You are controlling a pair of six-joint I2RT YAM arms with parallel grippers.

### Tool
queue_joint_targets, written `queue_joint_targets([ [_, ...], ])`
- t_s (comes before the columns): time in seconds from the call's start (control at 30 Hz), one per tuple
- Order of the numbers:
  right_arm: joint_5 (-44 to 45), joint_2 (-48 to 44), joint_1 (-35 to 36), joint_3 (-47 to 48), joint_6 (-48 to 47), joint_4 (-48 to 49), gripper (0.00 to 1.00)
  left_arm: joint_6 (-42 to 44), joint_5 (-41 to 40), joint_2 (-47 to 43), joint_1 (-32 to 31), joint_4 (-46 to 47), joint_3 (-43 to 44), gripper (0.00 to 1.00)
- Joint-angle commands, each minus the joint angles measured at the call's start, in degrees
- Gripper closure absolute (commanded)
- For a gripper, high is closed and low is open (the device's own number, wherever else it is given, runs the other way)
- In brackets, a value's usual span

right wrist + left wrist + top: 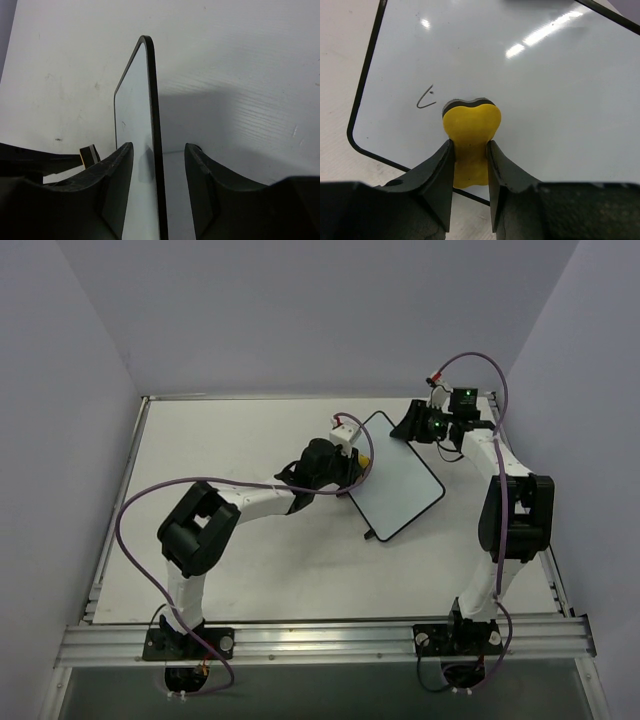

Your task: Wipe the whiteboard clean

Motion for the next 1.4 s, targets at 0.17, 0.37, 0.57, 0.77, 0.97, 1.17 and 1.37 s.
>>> queue_joint_targets([
  [0.17,-1.82,0.38,0.36,-1.85,-1.37,0.94,0.70,-0.62,0.68,0.67,2.94,1.05,3.93,0.98],
  [0.37,-1.65,-0.24,2.20,-2.55,-1.72,1.29,0.86,-1.49,2.79,1.47,6.19,-0.01,6.04,0.98],
  [0.57,-1.21,-0.50,2.82,-2.91,-2.34,1.47,0.93,-2.02,6.48,2.61,7.86,-1.15,7.10,0.98],
  [0.77,-0.41,-0.50,3.61,-3.43,-2.95,1.64,1.00,-2.11,8.06,4.27,8.04,-0.80,7.36,0.98],
  [0.97,0.38,-0.94,4.05,-4.13,-3.22,1.99,1.00,-3.78,7.89,7.35,8.04,0.16,8.68,0.98],
  [1.17,0.55,-1.73,4.49,-4.93,-3.13,2.61,1.00,-4.83,9.91,8.85,8.04,1.31,9.73,0.98],
  [1.37,0.55,-2.00,4.93,-5.19,-3.48,2.70,1.00,-4.75,16.06,9.38,7.78,2.88,9.91,0.98],
])
